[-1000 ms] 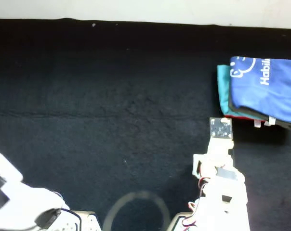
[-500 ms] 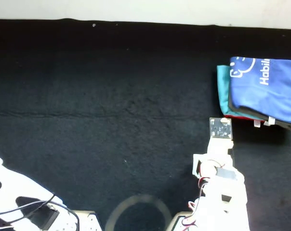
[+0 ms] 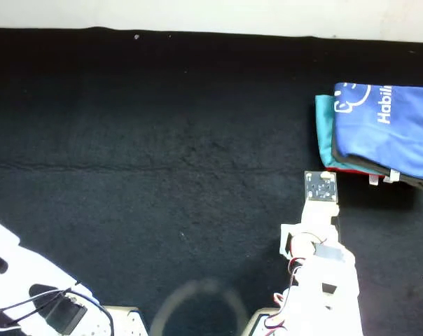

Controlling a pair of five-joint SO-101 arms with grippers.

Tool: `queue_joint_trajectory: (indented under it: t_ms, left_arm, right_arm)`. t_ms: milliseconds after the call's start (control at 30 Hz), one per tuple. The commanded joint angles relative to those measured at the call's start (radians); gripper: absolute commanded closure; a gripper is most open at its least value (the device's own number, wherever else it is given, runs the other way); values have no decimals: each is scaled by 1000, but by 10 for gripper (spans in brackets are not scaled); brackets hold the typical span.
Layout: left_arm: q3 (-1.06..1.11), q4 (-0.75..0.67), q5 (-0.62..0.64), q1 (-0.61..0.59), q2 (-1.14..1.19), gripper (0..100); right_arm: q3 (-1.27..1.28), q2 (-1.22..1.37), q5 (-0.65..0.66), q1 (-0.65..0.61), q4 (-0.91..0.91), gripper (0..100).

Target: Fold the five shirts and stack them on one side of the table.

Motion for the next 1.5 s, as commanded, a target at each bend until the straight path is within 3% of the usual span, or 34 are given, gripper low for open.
queue_joint_trajectory:
  t_ms: [0,433,767,867,1267,1467]
  left_arm:
    - [-15,75,-9,54,-64,995]
    - [-15,359,-2,326,-414,992]
    - [-13,367,3,512,-762,992]
    - [-12,367,64,582,-886,992]
    - [-10,367,91,1020,-1231,992]
    - [286,367,91,1070,-1299,992]
  right_arm:
    - [1,-10,-5,1,-22,991]
    - [1,-10,-3,1,-22,991]
    - [1,-10,-3,1,-24,991]
    - [1,-10,-3,1,-24,991]
    - [1,-5,-3,1,-33,991]
    - [1,-5,-3,1,-33,991]
